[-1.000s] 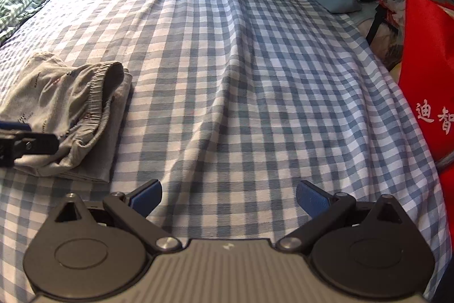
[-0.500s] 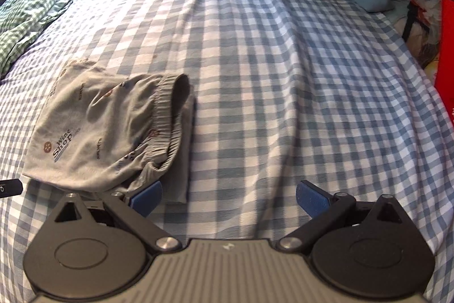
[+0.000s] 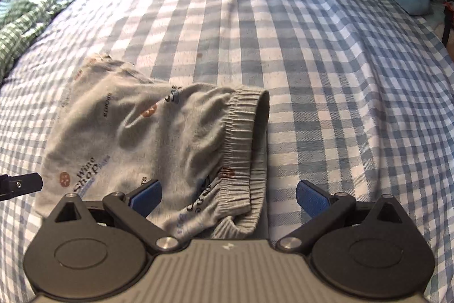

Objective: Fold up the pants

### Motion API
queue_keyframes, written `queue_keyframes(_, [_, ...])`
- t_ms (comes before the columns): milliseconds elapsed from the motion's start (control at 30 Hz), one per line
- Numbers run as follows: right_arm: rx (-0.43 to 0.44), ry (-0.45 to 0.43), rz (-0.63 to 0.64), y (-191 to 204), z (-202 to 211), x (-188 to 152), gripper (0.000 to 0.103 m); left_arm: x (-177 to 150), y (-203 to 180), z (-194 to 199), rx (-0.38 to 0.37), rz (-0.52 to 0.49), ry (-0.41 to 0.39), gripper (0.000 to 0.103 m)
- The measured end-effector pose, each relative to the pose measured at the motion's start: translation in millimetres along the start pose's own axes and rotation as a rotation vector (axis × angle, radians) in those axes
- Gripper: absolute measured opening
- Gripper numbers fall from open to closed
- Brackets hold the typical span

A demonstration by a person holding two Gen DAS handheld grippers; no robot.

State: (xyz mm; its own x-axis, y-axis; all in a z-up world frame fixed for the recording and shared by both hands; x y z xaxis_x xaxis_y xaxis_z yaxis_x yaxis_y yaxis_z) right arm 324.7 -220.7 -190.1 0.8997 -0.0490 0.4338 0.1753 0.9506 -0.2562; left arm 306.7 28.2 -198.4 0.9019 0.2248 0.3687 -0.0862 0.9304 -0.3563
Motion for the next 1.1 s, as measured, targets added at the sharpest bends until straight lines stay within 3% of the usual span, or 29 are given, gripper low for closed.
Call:
queue_keyframes(133, [-0.053,0.051,0.004,-10,-13,-16,0.103,-13,7,-15,0.039,-0.024,0.066,0.102])
queue_keyframes(300, [-0.024,0.088,-0.058,-29,-18,-43,0.103,-34,24,-12,0.0,0.078,0.065,0.102])
queue_keyframes(633, [0.005,0.075,-0.127,-63,-1,-59,0.103,-62,27,6,0.129,-0.035,0.173,0.102])
queue_keyframes(800, [0.022,0.023,-0.146,-78,11,-53,0.103,-52,20,23,0.126,-0.047,0.144,0.102])
queue_keyframes(1100, [0.032,-0.091,-0.111,-62,8,9,0.103,1,-4,23,0.11,-0.107,0.069,0.102])
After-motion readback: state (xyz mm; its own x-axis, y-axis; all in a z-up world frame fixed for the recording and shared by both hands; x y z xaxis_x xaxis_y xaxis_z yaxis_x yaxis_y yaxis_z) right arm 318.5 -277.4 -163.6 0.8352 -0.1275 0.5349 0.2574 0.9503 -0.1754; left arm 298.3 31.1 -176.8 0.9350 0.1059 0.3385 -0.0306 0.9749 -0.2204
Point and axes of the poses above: each gripper's, at about its wrist camera, not at the fingertips, and z roughly against the way its jaws point, y to its left, x to its top, the point moved 10 cm from there along -z, roughly the way its jaws point, and after that the axes turned 14 degrees about -x, right-handed, at the moved point
